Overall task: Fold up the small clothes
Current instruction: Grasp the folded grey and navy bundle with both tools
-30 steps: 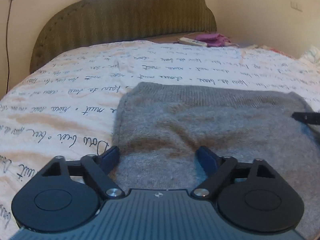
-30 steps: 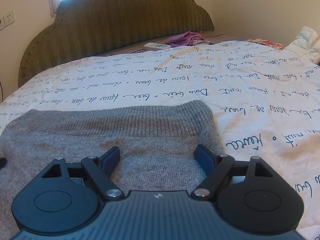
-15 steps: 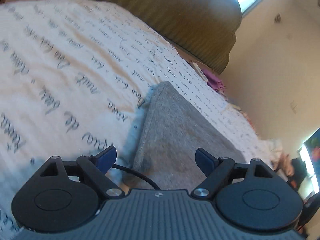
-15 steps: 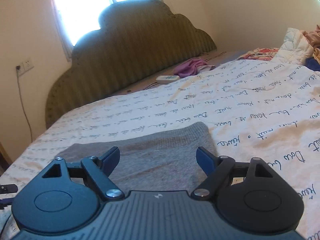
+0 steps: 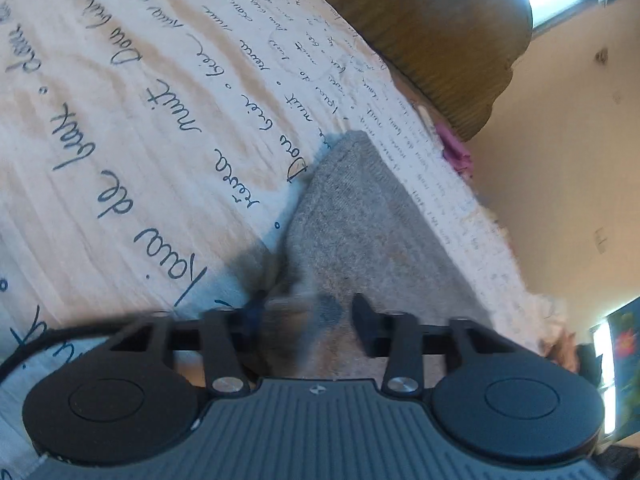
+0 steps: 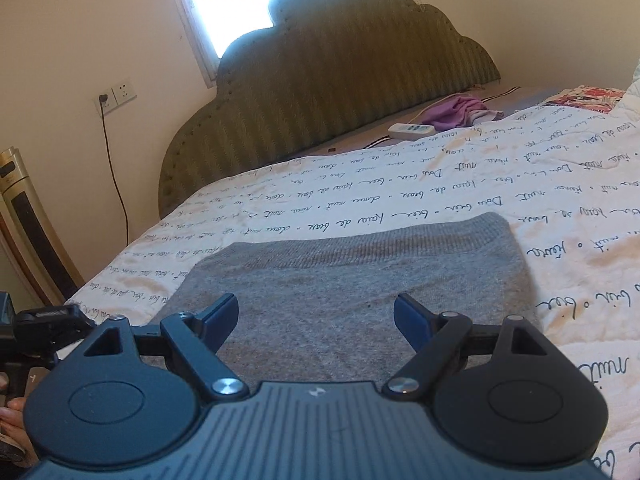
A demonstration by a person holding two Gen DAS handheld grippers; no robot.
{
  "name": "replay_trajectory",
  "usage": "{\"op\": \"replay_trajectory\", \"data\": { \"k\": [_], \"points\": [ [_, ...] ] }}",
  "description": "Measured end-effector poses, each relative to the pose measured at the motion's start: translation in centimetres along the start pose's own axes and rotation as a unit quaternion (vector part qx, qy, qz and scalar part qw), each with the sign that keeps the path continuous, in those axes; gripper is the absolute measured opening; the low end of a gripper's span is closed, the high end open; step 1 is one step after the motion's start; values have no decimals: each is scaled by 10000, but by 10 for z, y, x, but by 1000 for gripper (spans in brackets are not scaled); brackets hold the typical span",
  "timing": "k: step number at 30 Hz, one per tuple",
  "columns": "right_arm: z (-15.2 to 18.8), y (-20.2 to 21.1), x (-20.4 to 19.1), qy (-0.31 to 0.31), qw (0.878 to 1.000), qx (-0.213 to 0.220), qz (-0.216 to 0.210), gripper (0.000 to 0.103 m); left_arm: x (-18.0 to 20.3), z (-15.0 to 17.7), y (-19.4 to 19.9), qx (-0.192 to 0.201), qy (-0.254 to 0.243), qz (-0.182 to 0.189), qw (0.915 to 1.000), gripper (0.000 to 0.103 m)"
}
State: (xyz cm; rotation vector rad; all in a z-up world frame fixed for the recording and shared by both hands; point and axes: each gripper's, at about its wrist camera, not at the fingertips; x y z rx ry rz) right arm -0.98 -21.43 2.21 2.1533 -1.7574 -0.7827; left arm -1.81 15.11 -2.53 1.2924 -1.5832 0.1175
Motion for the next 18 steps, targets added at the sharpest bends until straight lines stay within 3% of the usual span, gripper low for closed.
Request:
{"op": "replay_trajectory", "data": {
  "k": [1,3,5,7,10,12,13,15,18],
  "points": [
    [-2,-1,-4,35,10000,7,-29,86,6,2,-5,-45,-201,-242,9995,12],
    [-6,-3,-12,123,9998,19,-134,86,23,6,-8,71,-653,-531,9964,11],
    [-13,-8,-17,94,9992,-69,-386,86,48,17,-7,290,-1498,-863,9845,10],
    [-27,-20,-19,-68,9964,-371,-763,86,82,39,-6,547,-2681,-935,9573,10],
    [-53,-55,-21,-360,9841,-1051,-1386,86,130,83,-23,565,-4226,-767,9013,10],
    [-67,-87,-24,-512,9684,-1658,-1793,86,145,112,-34,432,-4779,-579,8754,10],
    [-70,-103,-25,-602,9598,-1941,-1937,86,148,123,-39,361,-4920,-521,8683,10],
    [-73,-134,-28,-819,9445,-2427,-2059,86,149,137,-48,223,-5029,-453,8629,10],
    [-74,-155,-35,-733,9458,-2524,-1907,86,144,144,-52,86,-4962,-434,8671,10]
  ]
}}
Point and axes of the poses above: each gripper's, at about its wrist camera, not at the fingertips, and y roughly against the way its jaws point, x to its right, z to its underside, and after that the axes turned 14 degrees about z, right-handed
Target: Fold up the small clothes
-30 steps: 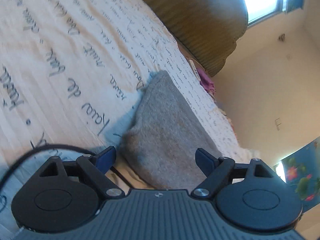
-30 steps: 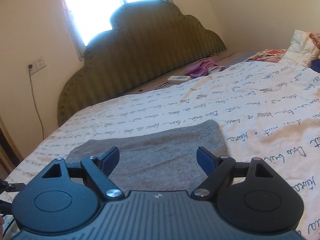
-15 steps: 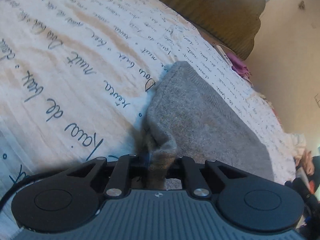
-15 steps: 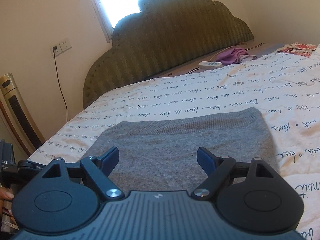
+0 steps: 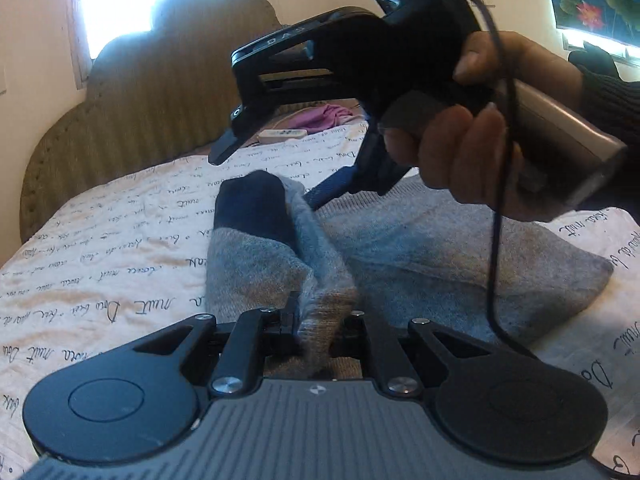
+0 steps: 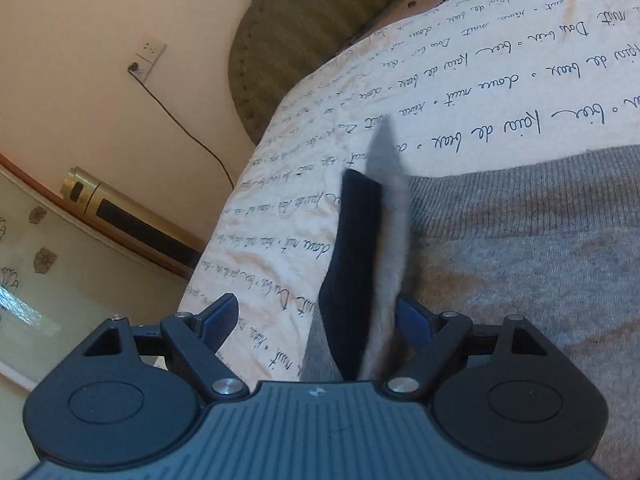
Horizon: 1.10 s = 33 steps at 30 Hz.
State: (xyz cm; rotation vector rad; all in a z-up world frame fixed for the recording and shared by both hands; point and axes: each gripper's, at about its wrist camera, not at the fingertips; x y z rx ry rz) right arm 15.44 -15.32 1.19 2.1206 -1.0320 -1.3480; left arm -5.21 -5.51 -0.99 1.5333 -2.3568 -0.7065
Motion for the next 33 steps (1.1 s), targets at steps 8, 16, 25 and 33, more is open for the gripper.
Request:
{"op": "replay_trajectory", "data": {
  "k": [8,16,25,33],
  "points": [
    [-2,-24,17,-208,9990,-236,325,86,-13,6,1,7,160,102,9998,10],
    [-23,-50,19,-151,9980,-251,559,85,-8,7,1,-72,79,125,9999,10],
    [-23,-32,19,761,9945,128,711,13,5,-7,-4,-79,-21,272,9996,10],
    [-35,55,74,1080,9860,460,1187,13,71,-48,-32,173,-438,1295,9905,10]
  ]
}}
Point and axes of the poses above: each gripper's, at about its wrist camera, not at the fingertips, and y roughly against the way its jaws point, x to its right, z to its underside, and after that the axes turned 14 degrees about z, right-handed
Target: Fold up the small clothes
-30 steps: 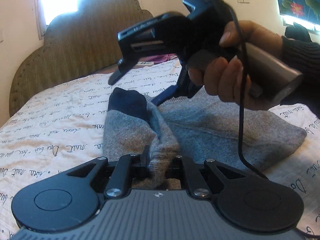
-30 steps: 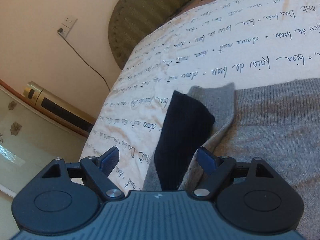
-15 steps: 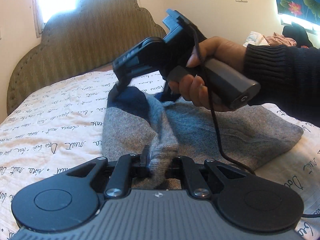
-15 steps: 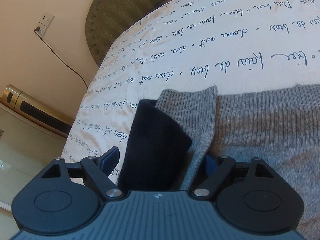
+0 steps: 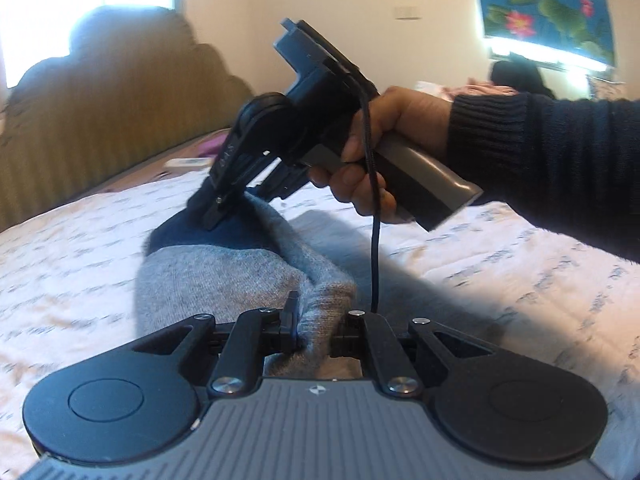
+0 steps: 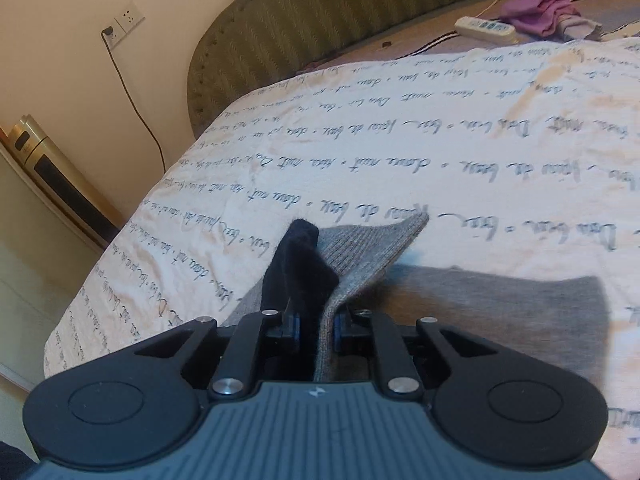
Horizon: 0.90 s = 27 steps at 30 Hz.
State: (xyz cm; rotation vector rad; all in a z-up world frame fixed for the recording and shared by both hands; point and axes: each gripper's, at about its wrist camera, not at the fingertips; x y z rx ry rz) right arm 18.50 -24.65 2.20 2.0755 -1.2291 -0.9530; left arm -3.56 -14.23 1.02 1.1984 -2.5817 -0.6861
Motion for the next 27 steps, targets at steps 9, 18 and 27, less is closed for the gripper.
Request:
{"op": "replay_trajectory", "data": {
  "k": [9,18,27],
  "points": [
    [35,19,89,-450,9978,-45,493,13,39,-10,-70,-579,55,658,9961,11],
    [67,44,125,-1800,9819,515,296,71,-3,-9,-15,-89,424,1481,9880,58],
    [86,58,138,-2115,9756,587,21,84,-195,-16,7,650,3381,801,9354,90]
  ]
}}
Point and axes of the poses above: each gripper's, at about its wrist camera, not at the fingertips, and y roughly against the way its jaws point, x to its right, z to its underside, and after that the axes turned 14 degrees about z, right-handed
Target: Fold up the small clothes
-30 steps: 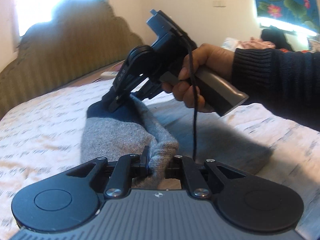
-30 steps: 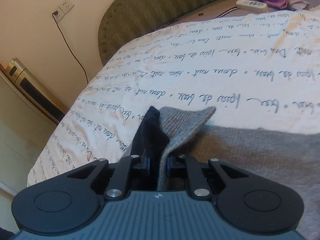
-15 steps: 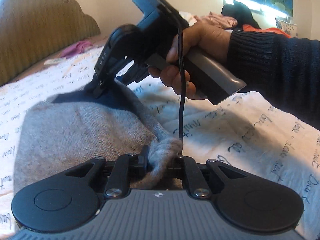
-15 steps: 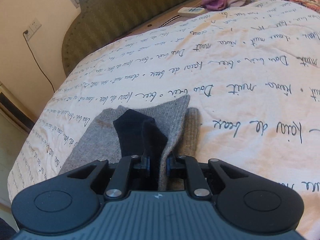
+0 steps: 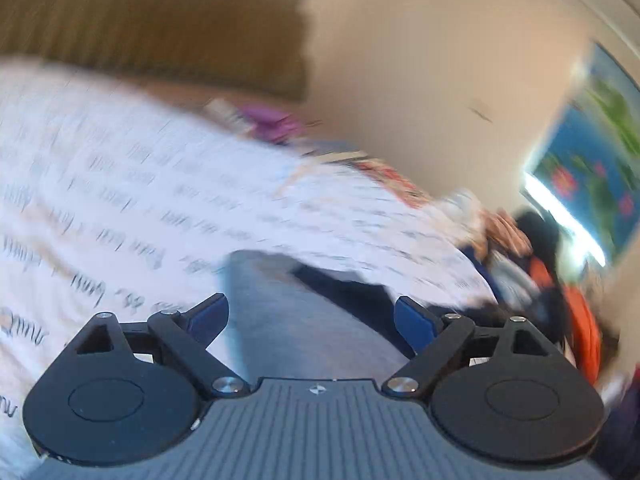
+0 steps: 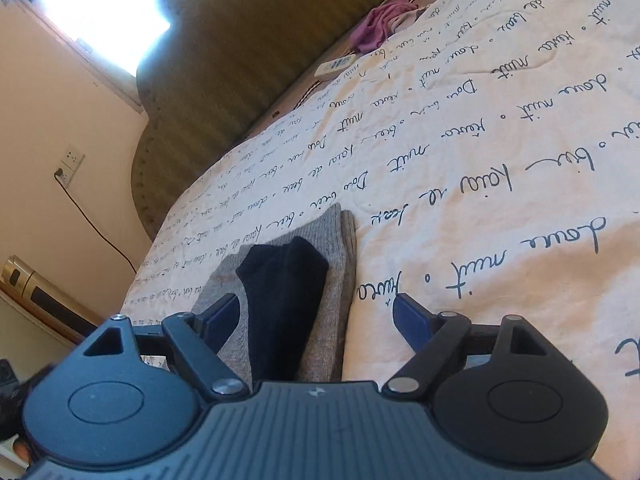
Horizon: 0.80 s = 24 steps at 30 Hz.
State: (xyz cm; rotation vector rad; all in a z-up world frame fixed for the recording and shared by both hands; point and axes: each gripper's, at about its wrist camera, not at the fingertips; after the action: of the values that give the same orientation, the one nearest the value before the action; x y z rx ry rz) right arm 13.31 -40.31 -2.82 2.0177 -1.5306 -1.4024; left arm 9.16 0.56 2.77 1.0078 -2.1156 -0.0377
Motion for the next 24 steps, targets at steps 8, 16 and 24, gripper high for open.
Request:
{"op": "replay_trajectory", "data": {
  "k": [8,16,24],
  "points": [
    [-6,-49,-17,63,9991,-403,-148,84,-77,-12,-89,-986,1603,439,9812,84],
    [9,-53,-39,410,9983,-423,6,20,-64,-12,-118,-1307,1015,-15,9862,22],
    [6,-48,-103,554,9967,-165,-574,19,-68,-54,-64,-940,787,-85,9924,20]
  ]
}}
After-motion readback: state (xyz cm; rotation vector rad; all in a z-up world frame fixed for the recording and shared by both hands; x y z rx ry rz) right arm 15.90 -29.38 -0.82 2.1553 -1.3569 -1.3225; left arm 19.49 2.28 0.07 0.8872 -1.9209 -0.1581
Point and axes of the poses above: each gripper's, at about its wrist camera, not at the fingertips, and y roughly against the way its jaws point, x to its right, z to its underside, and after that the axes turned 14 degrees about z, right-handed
